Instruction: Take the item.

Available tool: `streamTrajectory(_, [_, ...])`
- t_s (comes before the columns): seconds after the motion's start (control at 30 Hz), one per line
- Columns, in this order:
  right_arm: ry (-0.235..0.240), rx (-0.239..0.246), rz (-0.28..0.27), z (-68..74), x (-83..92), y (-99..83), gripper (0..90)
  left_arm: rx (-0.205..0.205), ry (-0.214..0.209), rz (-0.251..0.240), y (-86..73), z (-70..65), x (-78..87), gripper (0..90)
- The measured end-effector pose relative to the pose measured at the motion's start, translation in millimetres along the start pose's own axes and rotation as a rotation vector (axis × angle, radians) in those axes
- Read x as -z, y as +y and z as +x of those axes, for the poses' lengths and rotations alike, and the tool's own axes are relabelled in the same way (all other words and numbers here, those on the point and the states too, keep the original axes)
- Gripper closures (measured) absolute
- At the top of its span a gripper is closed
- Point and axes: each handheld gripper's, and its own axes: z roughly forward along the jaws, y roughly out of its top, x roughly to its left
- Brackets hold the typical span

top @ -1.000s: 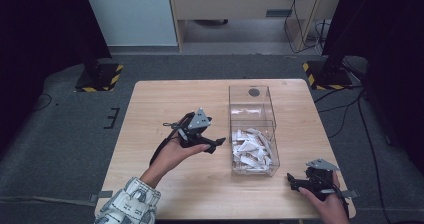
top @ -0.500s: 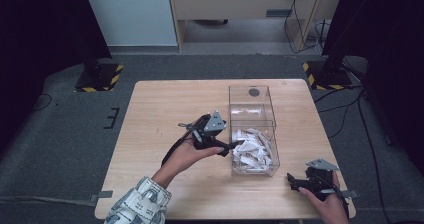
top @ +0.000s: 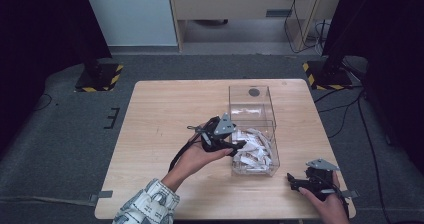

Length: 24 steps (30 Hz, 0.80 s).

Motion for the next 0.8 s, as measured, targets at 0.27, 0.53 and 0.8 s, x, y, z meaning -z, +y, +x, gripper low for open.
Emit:
streamTrajectory(0.27, [0.000,-0.001,0.000,0.1,0.0,0.0,0.8,-0.037,-0.049,0.043,1.3,-9.9,-13.9,43.4])
streamTrajectory(0.53, [0.001,-0.001,0.000,0.1,0.0,0.0,0.9,-0.060,-0.092,0.099,1.3,-18.9,-33.6,50.3])
streamTrajectory(0.8, [0.000,-0.001,0.000,0.1,0.0,0.0,0.9,-0.059,-0.096,0.138,-0.2,-20.1,-44.1,57.6])
